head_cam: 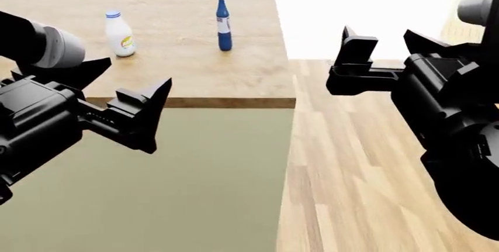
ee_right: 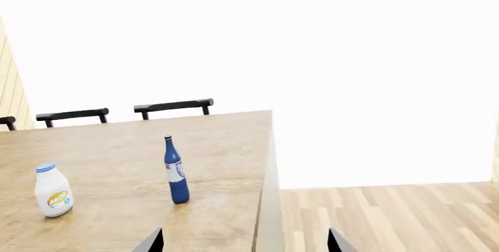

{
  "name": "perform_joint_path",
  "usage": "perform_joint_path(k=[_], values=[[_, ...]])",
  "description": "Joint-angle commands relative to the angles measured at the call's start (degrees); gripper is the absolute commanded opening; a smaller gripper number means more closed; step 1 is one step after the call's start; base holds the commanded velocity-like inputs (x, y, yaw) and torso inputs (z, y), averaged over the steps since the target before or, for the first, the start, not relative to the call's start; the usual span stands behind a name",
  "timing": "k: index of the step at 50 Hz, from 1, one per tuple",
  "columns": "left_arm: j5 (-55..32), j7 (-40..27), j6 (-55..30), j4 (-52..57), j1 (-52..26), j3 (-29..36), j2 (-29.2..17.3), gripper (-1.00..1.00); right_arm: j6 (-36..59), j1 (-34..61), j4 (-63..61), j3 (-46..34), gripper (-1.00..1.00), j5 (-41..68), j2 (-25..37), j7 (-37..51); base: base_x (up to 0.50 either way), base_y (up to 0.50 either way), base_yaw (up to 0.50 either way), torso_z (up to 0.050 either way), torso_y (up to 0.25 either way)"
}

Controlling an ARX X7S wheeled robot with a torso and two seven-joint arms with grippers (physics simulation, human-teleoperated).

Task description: Move the drinks to the dining counter.

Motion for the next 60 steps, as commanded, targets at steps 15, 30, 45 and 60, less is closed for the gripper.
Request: perform_joint_path(k=[15,30,45,60], values=[[-1.8,-3.6,3.2,2.7,1.6,-2.0,-1.9,1.00,-2.2,-2.6,-1.7,1.7,1.00,0.9,1.6,-0.3,-0.28,-0.50,0.00,0.001,0.000],[-14.0,-12.4,10.2,13.7,16.0,-23.8,-13.9,1.00,-6.9,-7.6,-6.2,6.1,1.00,2.9,6.7,0.9,-0.27,-0.50,0.00,0.000,0.000],[-38.6,-33.5,-1.9,15.2,33.0,-65.5,-12.1,1.00,-7.4,-7.7,-6.8,7.0,1.00,2.3,7.7,2.7,-0.17,-0.30,0.00,0.000,0.000],[-45.0,-38.2,-5.9,13.7,36.2,-75.3,-9.4,1.00,-11.3,-11.5,-10.2,10.7,1.00,5.0,11.5,4.2,0.00,-0.50,0.00,0.000,0.000]])
